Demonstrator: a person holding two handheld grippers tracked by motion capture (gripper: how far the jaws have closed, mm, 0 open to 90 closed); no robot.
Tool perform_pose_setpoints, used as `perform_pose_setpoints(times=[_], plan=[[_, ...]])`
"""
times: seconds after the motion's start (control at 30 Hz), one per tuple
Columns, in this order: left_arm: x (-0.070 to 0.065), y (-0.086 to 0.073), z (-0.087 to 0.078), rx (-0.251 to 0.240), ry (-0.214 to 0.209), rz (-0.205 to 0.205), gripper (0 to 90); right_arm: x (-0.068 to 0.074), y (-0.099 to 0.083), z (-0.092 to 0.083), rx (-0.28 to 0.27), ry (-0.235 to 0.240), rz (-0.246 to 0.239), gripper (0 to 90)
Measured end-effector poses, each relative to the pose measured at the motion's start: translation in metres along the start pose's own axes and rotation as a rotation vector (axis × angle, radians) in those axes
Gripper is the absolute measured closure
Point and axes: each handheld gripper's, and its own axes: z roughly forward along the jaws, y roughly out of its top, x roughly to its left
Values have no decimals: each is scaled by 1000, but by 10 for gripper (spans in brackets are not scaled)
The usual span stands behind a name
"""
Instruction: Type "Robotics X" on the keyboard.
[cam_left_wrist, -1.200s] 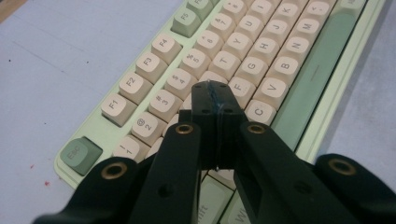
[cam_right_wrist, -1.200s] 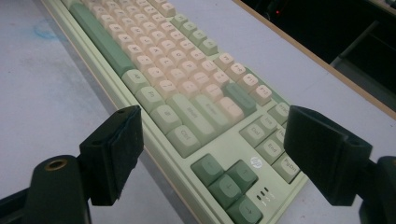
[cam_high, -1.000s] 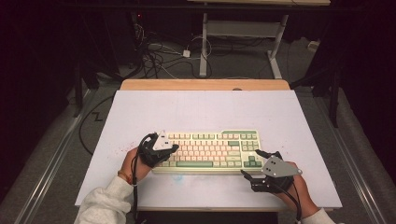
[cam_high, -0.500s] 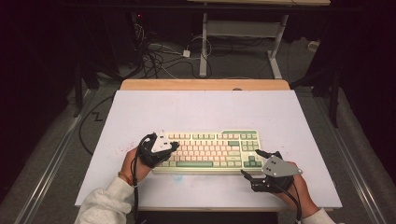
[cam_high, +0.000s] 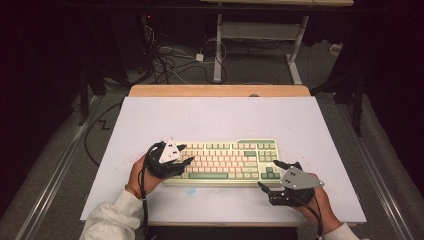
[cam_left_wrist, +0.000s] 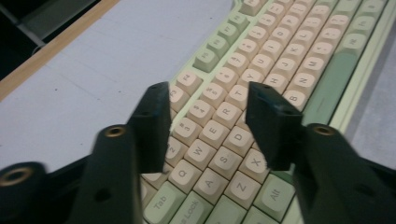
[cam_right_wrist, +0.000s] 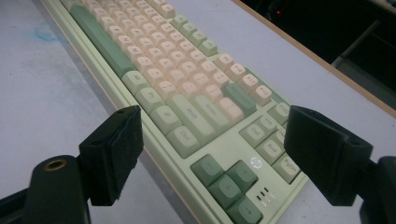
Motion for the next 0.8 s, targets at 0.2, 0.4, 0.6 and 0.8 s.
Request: perform_pose_setpoints(times=[0.2,0.4,0.6,0.8], plan=[[0,-1,-3,-21,35,-6,313,-1,0,0,-1,0,4,204],[-3,-5,-7,-36,59,4,193,-1,0,0,0,5,6,212],[-5,-10,-15,-59,56,-1,160,-1,1,0,6,24,11,236],[-7,-15,-24,-78,60,-3,160,-3,1,-2,-7,17,17,234]])
